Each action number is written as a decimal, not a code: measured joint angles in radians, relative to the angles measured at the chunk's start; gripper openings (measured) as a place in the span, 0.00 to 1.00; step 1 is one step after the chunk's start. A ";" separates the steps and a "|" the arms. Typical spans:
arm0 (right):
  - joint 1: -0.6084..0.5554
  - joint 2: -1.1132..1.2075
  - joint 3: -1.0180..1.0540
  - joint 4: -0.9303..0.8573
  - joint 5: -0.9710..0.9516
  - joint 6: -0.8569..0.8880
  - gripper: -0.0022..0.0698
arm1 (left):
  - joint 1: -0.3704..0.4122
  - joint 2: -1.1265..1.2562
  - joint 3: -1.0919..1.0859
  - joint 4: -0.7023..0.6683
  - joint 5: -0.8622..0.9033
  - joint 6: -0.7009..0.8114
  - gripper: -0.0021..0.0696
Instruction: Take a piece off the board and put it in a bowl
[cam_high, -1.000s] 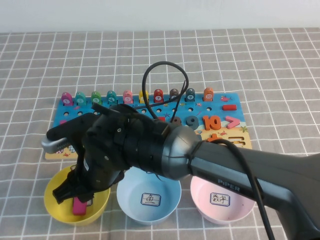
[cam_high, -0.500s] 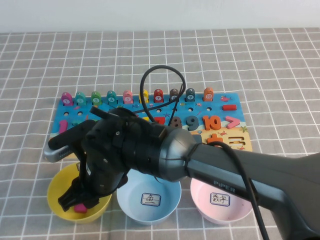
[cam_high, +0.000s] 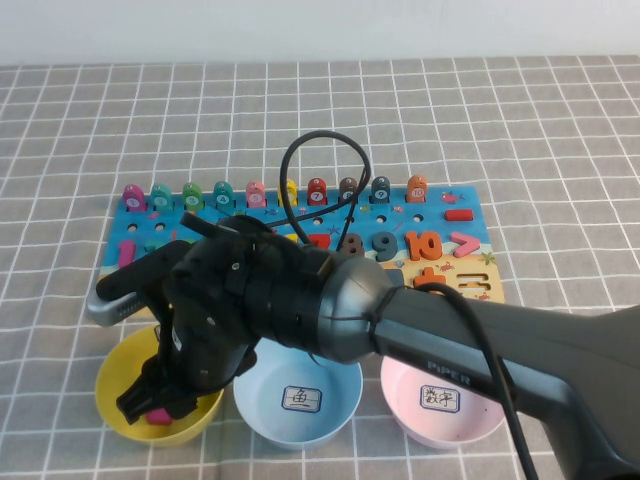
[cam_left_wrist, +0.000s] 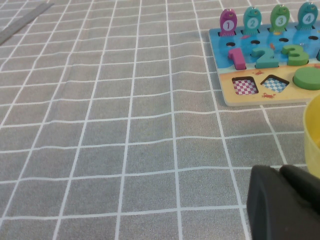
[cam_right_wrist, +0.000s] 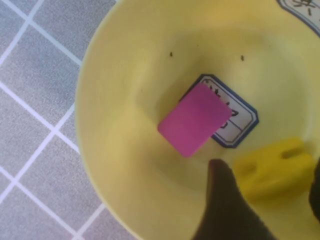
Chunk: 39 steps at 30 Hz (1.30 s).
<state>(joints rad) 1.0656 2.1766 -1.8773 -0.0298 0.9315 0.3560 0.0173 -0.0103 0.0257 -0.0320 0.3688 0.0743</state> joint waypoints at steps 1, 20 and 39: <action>0.000 0.000 0.000 0.000 0.001 0.000 0.49 | 0.000 0.000 0.000 0.000 0.000 0.000 0.03; 0.000 -0.080 -0.070 -0.075 0.158 -0.006 0.27 | 0.000 0.000 0.000 0.000 0.000 0.000 0.03; -0.007 -0.555 0.377 -0.201 0.111 -0.064 0.01 | 0.000 0.000 0.000 0.000 0.000 0.000 0.03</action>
<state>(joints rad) 1.0590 1.6213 -1.5003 -0.2311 1.0425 0.2921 0.0173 -0.0103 0.0257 -0.0320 0.3688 0.0743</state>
